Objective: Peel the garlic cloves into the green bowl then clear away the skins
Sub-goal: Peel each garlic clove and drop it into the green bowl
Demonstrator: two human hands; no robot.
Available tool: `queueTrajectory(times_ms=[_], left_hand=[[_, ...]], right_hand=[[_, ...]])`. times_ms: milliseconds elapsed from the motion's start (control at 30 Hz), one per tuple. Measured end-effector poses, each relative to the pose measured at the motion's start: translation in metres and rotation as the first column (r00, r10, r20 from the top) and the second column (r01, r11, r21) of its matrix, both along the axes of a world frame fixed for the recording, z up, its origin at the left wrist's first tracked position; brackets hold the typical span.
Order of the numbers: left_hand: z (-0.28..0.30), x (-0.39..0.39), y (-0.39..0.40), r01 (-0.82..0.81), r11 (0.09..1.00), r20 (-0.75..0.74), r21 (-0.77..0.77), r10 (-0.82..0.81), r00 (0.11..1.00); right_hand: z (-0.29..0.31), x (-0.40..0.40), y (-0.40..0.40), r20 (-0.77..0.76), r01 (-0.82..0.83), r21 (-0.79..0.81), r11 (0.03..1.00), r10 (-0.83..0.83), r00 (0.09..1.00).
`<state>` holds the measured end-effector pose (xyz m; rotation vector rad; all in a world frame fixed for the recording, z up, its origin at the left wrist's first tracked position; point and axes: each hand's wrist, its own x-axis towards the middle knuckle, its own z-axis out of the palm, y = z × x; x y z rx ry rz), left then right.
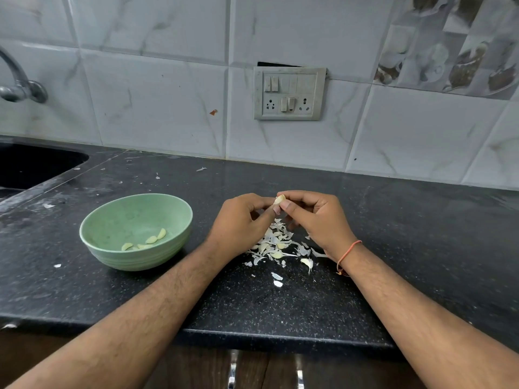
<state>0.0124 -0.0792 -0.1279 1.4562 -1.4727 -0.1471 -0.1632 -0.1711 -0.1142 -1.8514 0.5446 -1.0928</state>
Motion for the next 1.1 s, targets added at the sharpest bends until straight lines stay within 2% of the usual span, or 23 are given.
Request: queueTrajectory(times_ms=[367,533,867,1100], left_hand=[[0.002,0.000,0.001,0.037,0.999,-0.071,0.013,-0.036,0.997],[0.002,-0.001,0.001,0.057,0.998,-0.106,0.013,-0.055,0.993],[0.000,0.001,0.003,0.141,0.987,-0.221,0.076,-0.121,0.968],[-0.001,0.002,0.002,0.154,0.986,-0.262,0.067,-0.132,0.956]], right_hand=[[0.000,0.004,0.006,-0.010,0.081,-0.094,0.992,-0.083,0.997],[0.001,0.006,0.008,0.065,0.046,-0.050,0.998,-0.043,0.997],[-0.013,0.008,0.003,0.064,0.071,0.004,0.997,-0.071,0.995],[-0.009,0.008,0.005,0.085,-0.009,0.084,0.996,0.002,0.996]])
